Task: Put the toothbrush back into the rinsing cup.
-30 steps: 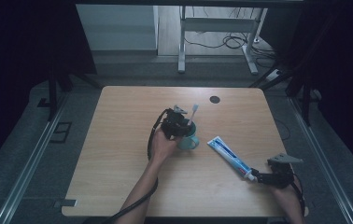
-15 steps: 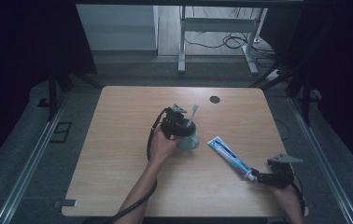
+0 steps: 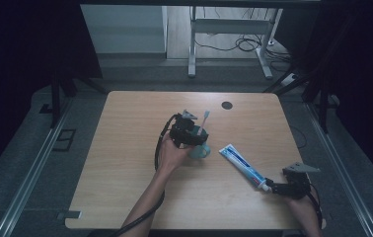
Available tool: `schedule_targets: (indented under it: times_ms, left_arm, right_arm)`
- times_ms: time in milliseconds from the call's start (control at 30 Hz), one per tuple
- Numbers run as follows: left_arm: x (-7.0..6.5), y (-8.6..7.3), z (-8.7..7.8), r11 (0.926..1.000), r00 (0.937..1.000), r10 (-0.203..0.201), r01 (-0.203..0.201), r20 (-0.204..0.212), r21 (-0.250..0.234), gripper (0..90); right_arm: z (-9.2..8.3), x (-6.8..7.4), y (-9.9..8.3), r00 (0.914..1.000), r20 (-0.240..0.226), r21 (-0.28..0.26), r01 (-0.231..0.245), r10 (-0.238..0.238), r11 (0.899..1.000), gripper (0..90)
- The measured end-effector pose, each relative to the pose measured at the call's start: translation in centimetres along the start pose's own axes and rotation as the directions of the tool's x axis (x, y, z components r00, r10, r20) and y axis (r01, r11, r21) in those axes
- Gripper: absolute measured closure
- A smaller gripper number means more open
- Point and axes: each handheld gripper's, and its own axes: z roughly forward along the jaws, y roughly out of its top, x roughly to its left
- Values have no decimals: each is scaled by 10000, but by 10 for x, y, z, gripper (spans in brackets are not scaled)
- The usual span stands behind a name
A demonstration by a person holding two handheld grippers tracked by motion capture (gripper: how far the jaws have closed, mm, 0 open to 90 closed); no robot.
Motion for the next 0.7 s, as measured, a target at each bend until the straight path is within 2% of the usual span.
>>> schedule_targets:
  times_ms: [233, 400, 533, 700]
  left_arm:
    - [-1, 0, -4, 10000, 9999, 84, -85, -150, -34, 259]
    - [-2, 1, -9, 9997, 9999, 51, -48, 101, -253, 253]
    - [-4, 2, -12, 9995, 9999, 117, -114, 104, -284, 243]
    - [-5, 3, -16, 9994, 9998, 204, -205, -56, -291, 200]
  right_arm:
    - [0, 0, 0, 10000, 1, 3, 4, -4, 10000, 142]
    - [0, 0, 0, 10000, 0, 2, 6, -6, 10000, 142]
    - [0, 0, 0, 10000, 7, 2, 5, -5, 10000, 142]
    - [0, 0, 0, 10000, 8, 3, 7, -7, 10000, 142]
